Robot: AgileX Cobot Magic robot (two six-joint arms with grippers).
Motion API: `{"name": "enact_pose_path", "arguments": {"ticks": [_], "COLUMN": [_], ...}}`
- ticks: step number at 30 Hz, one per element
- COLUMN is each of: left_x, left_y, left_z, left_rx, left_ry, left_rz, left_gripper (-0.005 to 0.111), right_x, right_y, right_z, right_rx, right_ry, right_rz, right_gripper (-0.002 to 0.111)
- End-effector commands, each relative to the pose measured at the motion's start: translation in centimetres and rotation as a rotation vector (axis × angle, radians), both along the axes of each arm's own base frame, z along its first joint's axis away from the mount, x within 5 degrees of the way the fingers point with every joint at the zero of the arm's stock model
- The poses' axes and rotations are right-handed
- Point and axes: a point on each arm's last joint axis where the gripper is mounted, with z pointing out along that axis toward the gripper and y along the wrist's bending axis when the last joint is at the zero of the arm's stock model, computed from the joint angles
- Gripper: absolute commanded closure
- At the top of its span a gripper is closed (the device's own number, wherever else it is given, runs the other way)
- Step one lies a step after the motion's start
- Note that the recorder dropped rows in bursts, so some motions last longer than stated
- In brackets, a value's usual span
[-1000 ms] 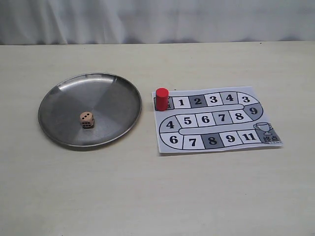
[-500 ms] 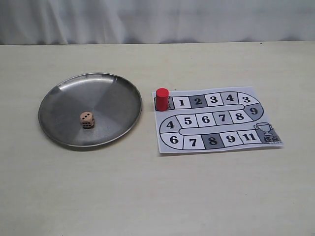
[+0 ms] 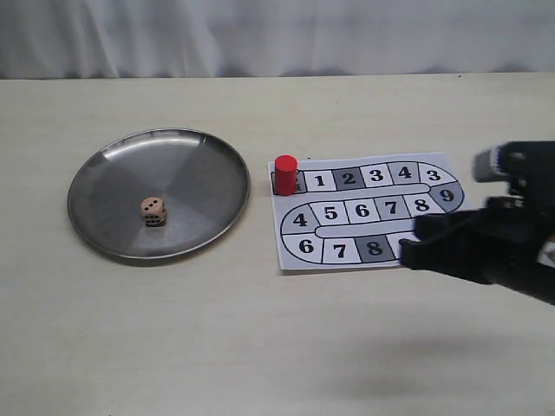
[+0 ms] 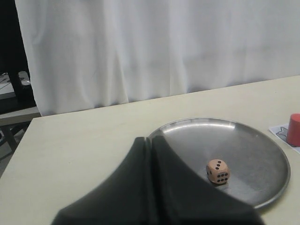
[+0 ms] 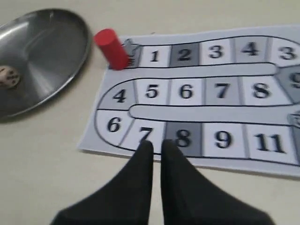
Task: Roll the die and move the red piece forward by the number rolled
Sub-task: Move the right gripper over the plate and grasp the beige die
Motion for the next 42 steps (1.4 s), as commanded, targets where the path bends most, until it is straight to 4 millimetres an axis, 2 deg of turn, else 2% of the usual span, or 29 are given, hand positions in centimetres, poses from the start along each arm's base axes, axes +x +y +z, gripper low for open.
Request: {"name": "enact_pose_path", "arguments": {"ticks": [1, 5, 8, 13, 21, 24, 29, 32, 38, 40, 42], "left_x": [0.0, 0.0, 0.0, 0.0, 0.0, 0.0, 0.0, 0.0, 0.0, 0.0, 0.0], "left_y": [-0.1, -0.1, -0.1, -0.1, -0.1, -0.1, -0.1, -0.1, -0.1, -0.1, -0.1], "left_z": [0.0, 0.0, 0.0, 0.0, 0.0, 0.0, 0.0, 0.0, 0.0, 0.0, 0.0], "left_rx": [-0.001, -0.001, -0.001, -0.001, -0.001, -0.001, -0.001, -0.001, -0.001, -0.001, -0.001], "left_ry": [-0.009, -0.009, -0.009, -0.009, -0.009, -0.009, -0.009, -0.009, -0.009, -0.009, -0.009], "left_rz": [-0.009, -0.009, -0.009, -0.009, -0.009, -0.009, -0.009, -0.009, -0.009, -0.009, -0.009], "left_gripper": [0.107, 0.107, 0.107, 0.107, 0.107, 0.107, 0.107, 0.107, 0.107, 0.107, 0.107], "right_x": [3.3, 6.5, 9.1, 12.8, 17.9, 18.9, 19.6, 19.7, 19.8, 19.7, 19.7], "right_y": [5.7, 11.3, 15.4, 20.9, 25.9, 27.2, 28.7, 29.0, 28.9, 28.8, 28.5], "right_z": [0.4, 0.3, 0.2, -0.9, -5.1, -6.1, -8.0, -8.8, -8.9, -8.2, -6.7], "right_rx": [-0.015, -0.049, -0.091, -0.150, -0.186, -0.199, -0.248, -0.268, -0.307, -0.307, -0.312], "right_ry": [0.023, 0.034, 0.052, 0.093, 0.162, 0.175, 0.160, 0.150, 0.134, 0.135, 0.131], "right_rz": [0.151, 0.271, 0.355, 0.452, 0.491, 0.511, 0.578, 0.602, 0.617, 0.619, 0.621], "right_gripper": [0.085, 0.059, 0.045, 0.037, 0.038, 0.038, 0.038, 0.044, 0.088, 0.100, 0.104]}}
